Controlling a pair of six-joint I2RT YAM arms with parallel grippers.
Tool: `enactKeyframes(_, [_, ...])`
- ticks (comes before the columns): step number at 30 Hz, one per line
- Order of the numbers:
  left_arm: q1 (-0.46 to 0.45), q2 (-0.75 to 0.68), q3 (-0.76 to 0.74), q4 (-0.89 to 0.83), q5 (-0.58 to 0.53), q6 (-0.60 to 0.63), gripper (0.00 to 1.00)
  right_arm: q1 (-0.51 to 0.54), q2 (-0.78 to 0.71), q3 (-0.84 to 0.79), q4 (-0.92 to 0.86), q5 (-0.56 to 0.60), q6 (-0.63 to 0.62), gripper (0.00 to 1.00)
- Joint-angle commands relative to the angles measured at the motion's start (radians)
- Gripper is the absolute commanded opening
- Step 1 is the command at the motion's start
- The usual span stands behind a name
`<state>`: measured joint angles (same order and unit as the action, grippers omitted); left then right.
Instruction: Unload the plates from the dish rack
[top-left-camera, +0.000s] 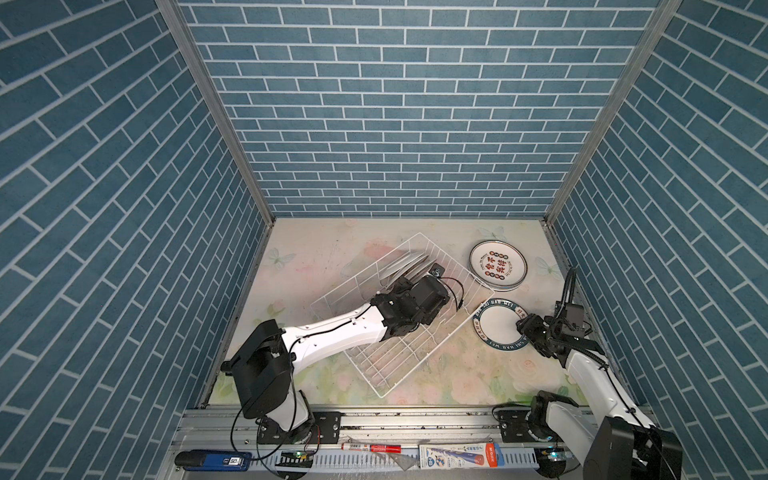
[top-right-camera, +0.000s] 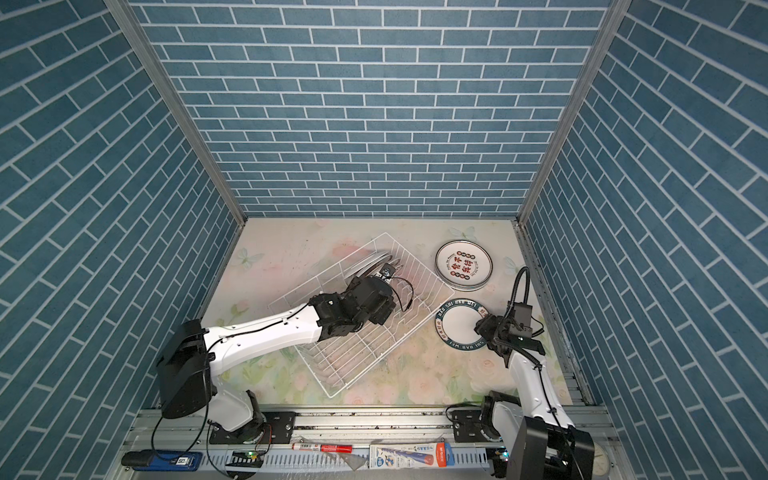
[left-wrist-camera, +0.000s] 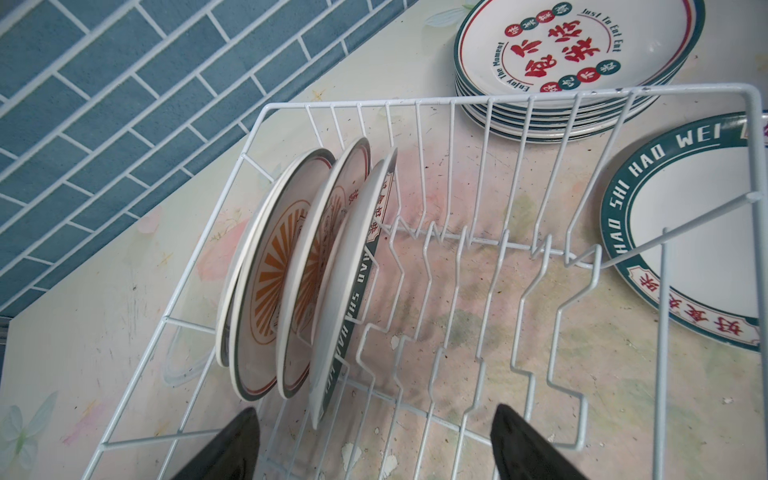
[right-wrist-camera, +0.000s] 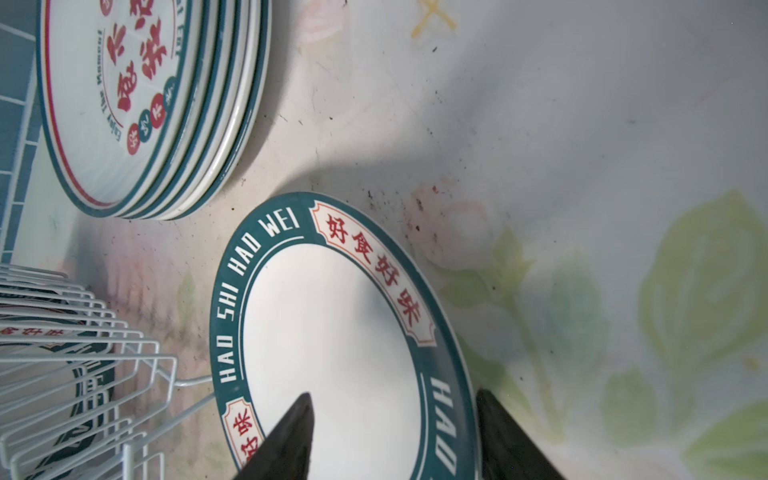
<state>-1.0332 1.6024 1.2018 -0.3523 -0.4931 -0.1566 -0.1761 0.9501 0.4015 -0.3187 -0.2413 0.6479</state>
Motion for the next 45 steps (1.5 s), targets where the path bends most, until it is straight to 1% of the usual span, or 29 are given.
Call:
enactKeyframes(1, [-0.014,0.045,0.038,-0.041,-0.057,0.01,0.88,-0.003,-0.006,-0.017,0.003,-0.007,-0.012,0.67])
enactKeyframes(2, [-0.014,0.059,0.05,-0.045,-0.068,0.011,0.88,-0.003,-0.008,-0.016,-0.001,-0.008,-0.016,0.7])
enactKeyframes(3, [-0.014,0.07,0.059,-0.049,-0.078,0.014,0.88,-0.003,-0.009,-0.015,-0.007,-0.006,-0.02,0.75])
enactKeyframes(6, [-0.014,0.093,0.084,-0.054,-0.093,0.022,0.89,-0.005,-0.017,-0.013,-0.018,0.0,-0.026,0.79])
enactKeyframes(8, [-0.014,0.111,0.101,-0.059,-0.108,0.031,0.89,-0.005,-0.02,-0.013,-0.021,-0.001,-0.027,0.88])
enactKeyframes(9, [-0.013,0.122,0.113,-0.069,-0.123,0.032,0.9,-0.005,-0.02,-0.013,-0.021,0.0,-0.026,0.9])
enactKeyframes(10, [-0.013,0.129,0.121,-0.074,-0.131,0.036,0.9,-0.005,-0.021,-0.014,-0.021,0.0,-0.026,0.96])
enactKeyframes(11, [-0.012,0.137,0.126,-0.076,-0.139,0.038,0.9,-0.004,-0.021,-0.015,-0.021,0.0,-0.026,0.99])
enactKeyframes(15, [-0.013,0.16,0.147,-0.082,-0.14,0.051,0.87,-0.004,-0.026,-0.015,-0.024,-0.003,-0.027,0.99])
enactKeyframes(17, [-0.007,0.171,0.154,-0.098,-0.191,0.055,0.87,-0.005,-0.035,-0.016,-0.025,-0.009,-0.028,0.99])
enactKeyframes(18, [-0.002,0.17,0.156,-0.102,-0.194,0.055,0.86,-0.006,-0.04,-0.017,-0.026,-0.01,-0.028,0.99])
enactKeyframes(20, [0.009,0.165,0.148,-0.089,-0.161,0.065,0.83,-0.006,-0.052,-0.018,-0.031,-0.012,-0.031,0.99])
enactKeyframes(26, [0.009,0.205,0.178,-0.098,-0.15,0.073,0.74,-0.006,-0.087,-0.022,-0.035,-0.02,-0.028,0.99])
enactKeyframes(34, [0.01,0.251,0.215,-0.099,-0.156,0.074,0.74,-0.006,-0.122,-0.015,-0.06,-0.029,-0.04,0.99])
enactKeyframes(42, [0.02,0.268,0.231,-0.103,-0.153,0.076,0.74,-0.006,-0.144,-0.017,-0.071,-0.038,-0.045,0.99])
enactKeyframes(45, [0.028,0.277,0.236,-0.105,-0.146,0.078,0.71,-0.006,-0.145,-0.016,-0.069,-0.041,-0.045,0.99])
